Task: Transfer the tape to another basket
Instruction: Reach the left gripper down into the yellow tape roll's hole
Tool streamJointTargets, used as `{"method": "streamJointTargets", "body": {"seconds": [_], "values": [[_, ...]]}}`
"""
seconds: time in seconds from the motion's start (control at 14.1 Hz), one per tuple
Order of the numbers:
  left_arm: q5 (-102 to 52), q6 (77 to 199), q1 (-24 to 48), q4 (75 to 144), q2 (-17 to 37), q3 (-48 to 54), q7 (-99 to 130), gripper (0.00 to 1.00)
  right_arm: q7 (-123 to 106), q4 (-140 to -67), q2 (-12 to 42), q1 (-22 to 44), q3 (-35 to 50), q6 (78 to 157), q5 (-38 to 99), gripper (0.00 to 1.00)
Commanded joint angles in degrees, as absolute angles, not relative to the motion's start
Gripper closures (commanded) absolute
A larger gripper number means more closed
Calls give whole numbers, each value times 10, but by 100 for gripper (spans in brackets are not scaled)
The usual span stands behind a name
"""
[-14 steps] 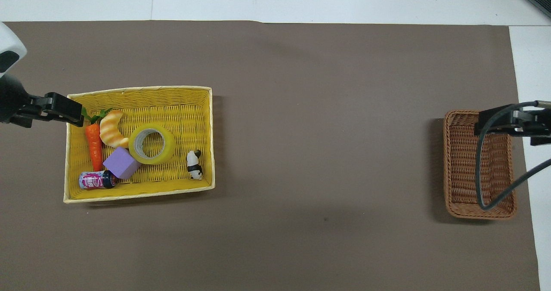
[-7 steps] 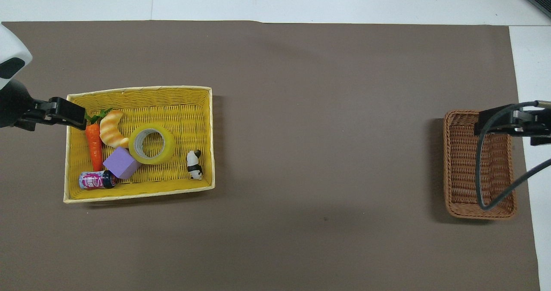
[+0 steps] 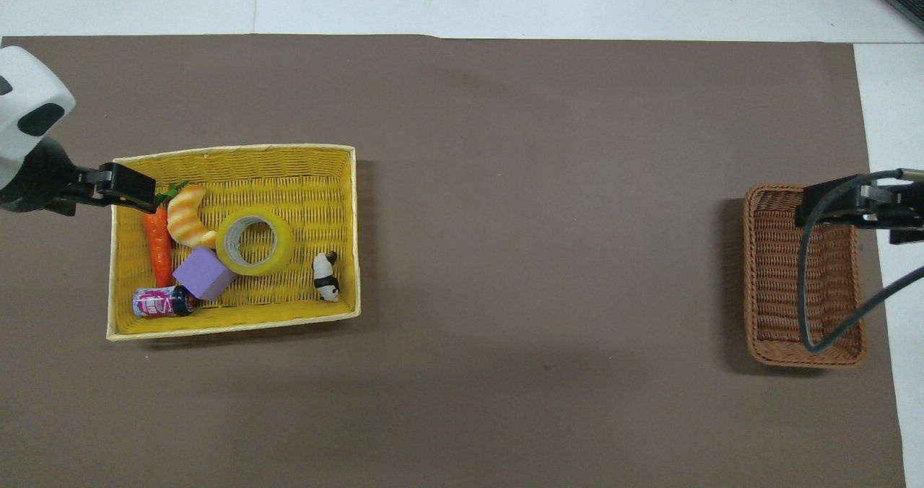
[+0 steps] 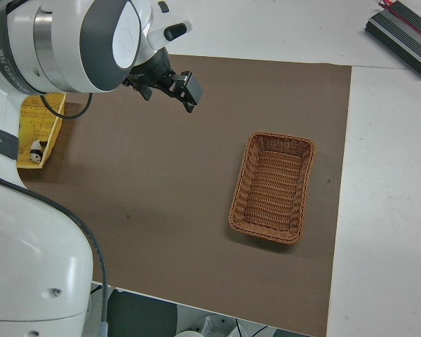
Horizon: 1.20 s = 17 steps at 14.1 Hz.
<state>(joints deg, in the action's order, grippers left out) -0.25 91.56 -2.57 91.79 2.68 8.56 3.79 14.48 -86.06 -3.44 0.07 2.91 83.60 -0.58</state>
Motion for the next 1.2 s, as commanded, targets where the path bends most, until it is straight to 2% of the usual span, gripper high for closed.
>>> {"method": "streamJointTargets", "body": {"seconds": [0.0,0.64,0.92,1.13], "values": [[2,955,-32,967,4,87,31,0,133,-872,-44,-11,33,838,7,0],[2,1098,-32,1084,17,86,30,0,133,-871,-44,-10,33,838,7,0],[2,1143,-29,1100,61,86,35,0,133,-872,-44,-11,33,838,7,0],[2,1217,-32,1153,66,86,37,0,133,-872,-44,-10,33,838,7,0]]}}
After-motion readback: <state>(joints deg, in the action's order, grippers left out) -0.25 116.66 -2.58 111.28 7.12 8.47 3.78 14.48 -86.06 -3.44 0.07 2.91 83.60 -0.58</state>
